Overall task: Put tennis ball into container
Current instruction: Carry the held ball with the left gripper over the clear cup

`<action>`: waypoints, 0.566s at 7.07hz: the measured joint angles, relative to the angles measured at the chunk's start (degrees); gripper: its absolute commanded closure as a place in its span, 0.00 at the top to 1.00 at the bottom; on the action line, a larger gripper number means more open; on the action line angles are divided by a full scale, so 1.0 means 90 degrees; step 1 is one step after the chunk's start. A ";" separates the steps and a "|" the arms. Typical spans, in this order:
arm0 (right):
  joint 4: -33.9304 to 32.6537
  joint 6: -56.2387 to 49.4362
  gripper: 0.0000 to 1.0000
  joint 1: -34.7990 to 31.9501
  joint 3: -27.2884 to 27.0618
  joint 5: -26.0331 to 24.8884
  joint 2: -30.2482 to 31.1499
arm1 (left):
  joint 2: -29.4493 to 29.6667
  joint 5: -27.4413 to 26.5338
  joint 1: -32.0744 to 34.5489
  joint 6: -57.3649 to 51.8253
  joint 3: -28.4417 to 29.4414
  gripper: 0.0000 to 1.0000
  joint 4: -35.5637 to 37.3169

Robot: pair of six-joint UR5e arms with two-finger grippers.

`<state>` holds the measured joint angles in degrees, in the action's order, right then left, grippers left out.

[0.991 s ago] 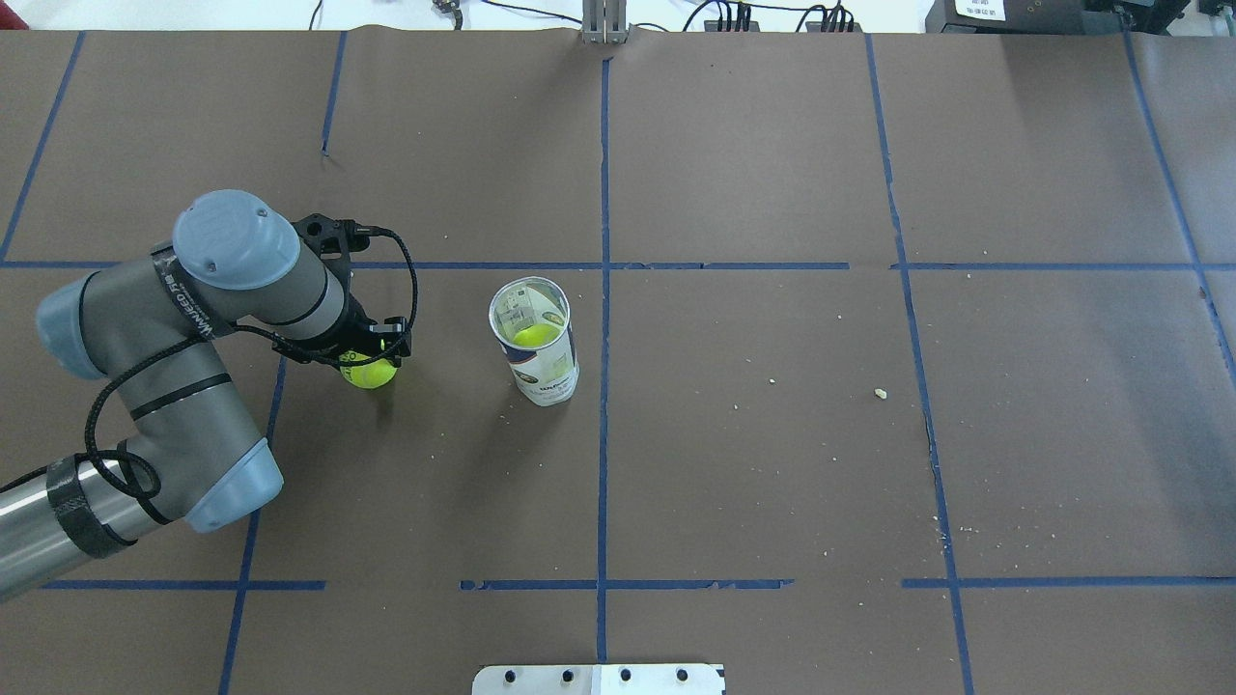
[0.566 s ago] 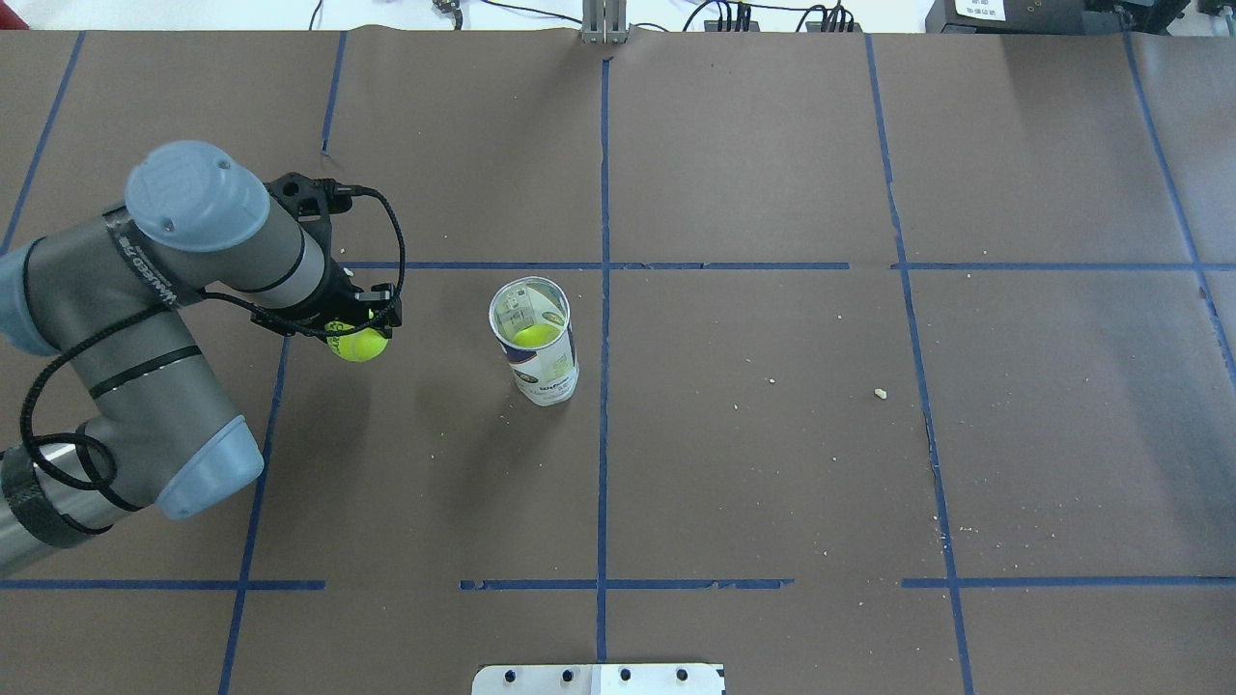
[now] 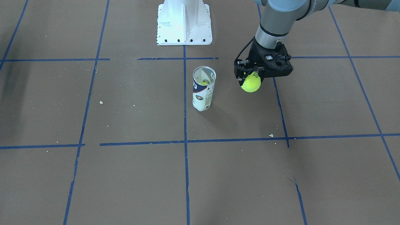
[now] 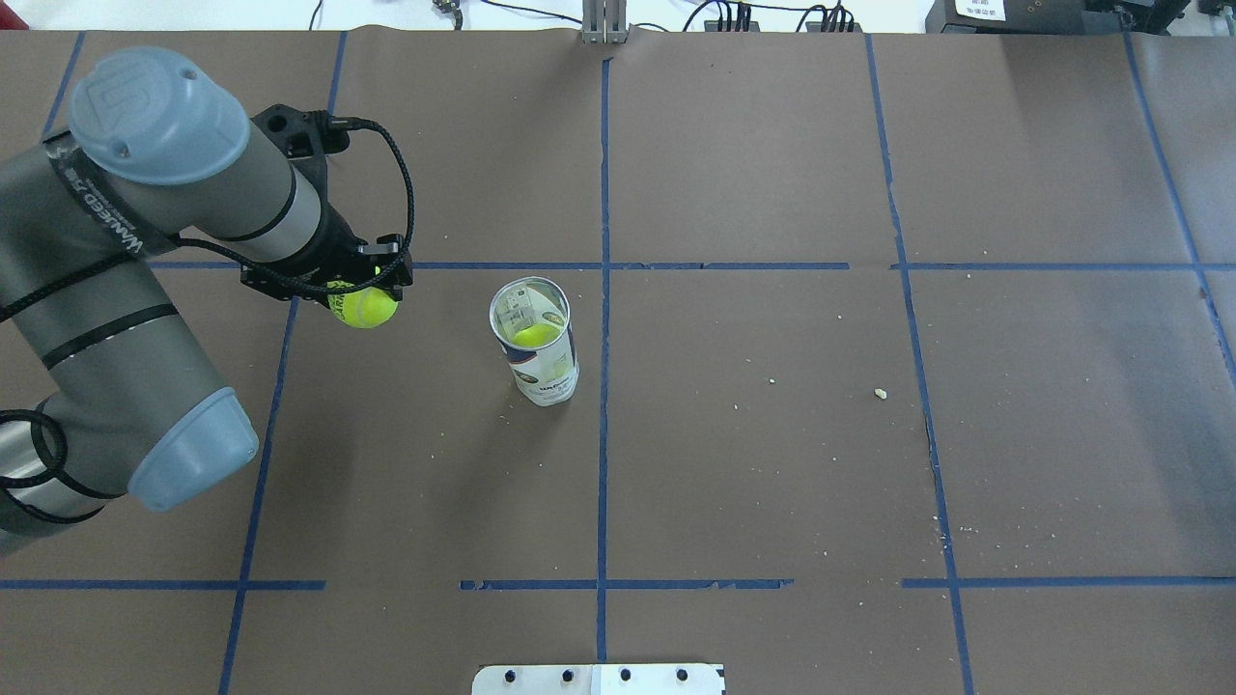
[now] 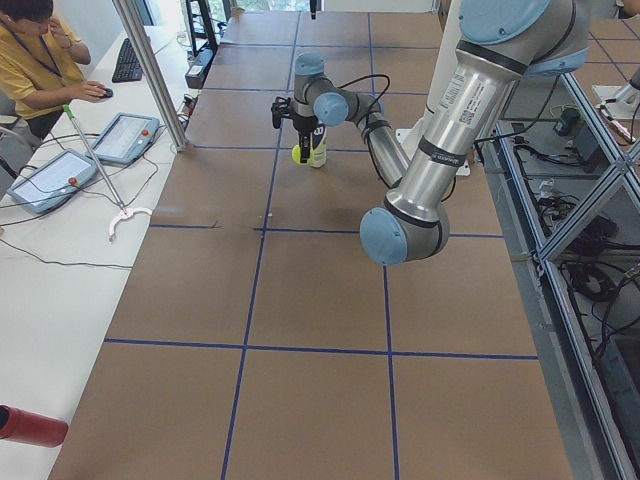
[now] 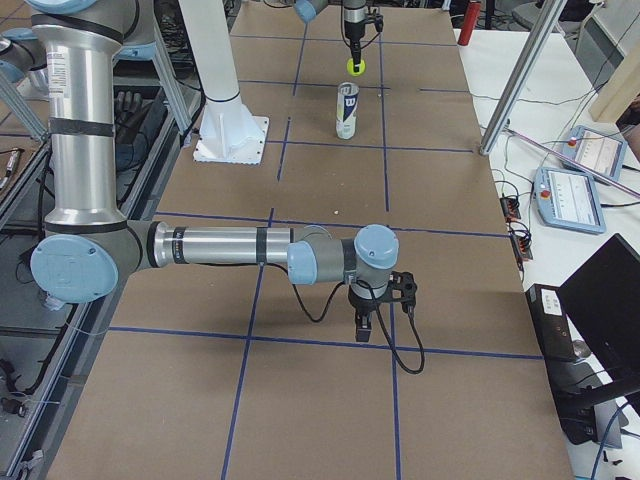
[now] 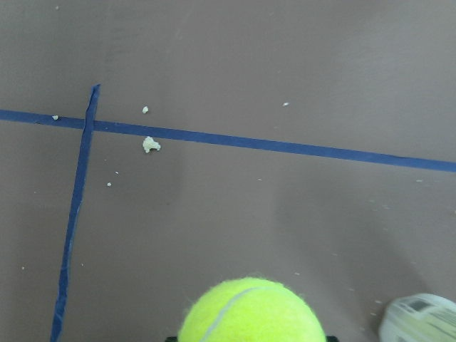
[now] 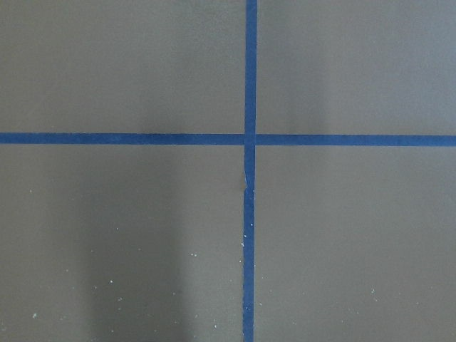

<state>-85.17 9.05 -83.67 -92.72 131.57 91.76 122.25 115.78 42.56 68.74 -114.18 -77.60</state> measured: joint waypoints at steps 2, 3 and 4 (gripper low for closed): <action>0.0000 0.0000 1.00 0.0000 0.0000 0.0000 0.0000 | 0.0495 0.0248 -0.0052 0.0883 -0.0073 0.00 0.0330; 0.0000 0.0000 1.00 0.0000 0.0000 0.0000 0.0000 | 0.0766 0.0334 -0.0104 0.1194 -0.0042 0.00 0.0512; 0.0000 0.0000 1.00 0.0000 0.0000 0.0000 0.0000 | 0.1046 0.0367 -0.0186 0.1388 0.0082 0.00 0.0639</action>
<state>-85.17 9.05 -83.67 -92.73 131.57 91.76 131.66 119.08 40.89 81.23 -113.44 -71.85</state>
